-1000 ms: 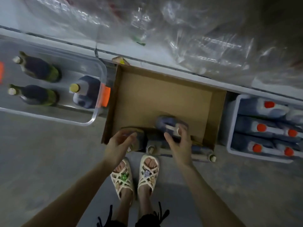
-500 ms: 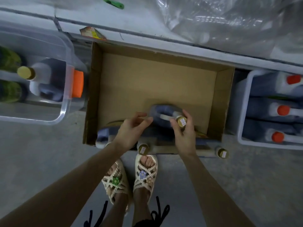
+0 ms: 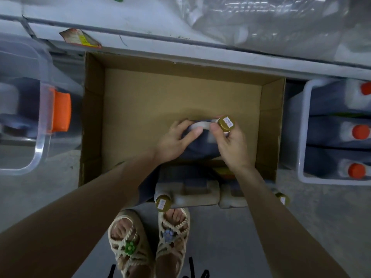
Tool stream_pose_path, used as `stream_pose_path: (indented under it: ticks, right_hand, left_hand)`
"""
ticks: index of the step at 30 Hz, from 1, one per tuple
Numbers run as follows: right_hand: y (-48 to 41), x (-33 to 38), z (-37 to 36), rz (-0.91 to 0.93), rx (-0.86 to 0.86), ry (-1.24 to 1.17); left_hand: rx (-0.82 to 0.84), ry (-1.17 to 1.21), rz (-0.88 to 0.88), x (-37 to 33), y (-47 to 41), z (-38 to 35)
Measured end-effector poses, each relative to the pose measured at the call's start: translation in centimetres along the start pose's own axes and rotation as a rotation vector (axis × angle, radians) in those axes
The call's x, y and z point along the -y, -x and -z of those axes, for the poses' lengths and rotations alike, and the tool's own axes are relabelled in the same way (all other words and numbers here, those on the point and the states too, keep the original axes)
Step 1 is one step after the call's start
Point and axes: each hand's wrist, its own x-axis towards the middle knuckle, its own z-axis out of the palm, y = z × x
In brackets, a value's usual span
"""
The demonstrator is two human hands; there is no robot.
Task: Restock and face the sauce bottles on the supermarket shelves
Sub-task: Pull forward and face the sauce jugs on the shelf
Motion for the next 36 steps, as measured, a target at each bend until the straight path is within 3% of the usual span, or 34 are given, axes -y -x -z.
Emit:
stream_pose_path:
  ticks: [9,17,24,36]
  right_hand:
    - [-3.6,2.2,1.5,-0.05,0.019,0.117]
    - [1.4,13.4,7.2,0.015,-0.053,0.104]
    - [8.3,30.2,17.1,0.149,-0.132,0.135]
    - [21.4,60.6,35.9,0.465,-0.518,0.132]
  left_hand:
    - [-0.054,0.019,-0.014,-2.9,-2.0,0.3]
    - [-0.082,-0.075,-0.105,-13.2,5.1,4.4]
    - [-0.069,-0.088,-0.256,-29.9,15.4,9.7]
    - [-0.122,-0.153,-0.648,-63.0,35.2,17.3]
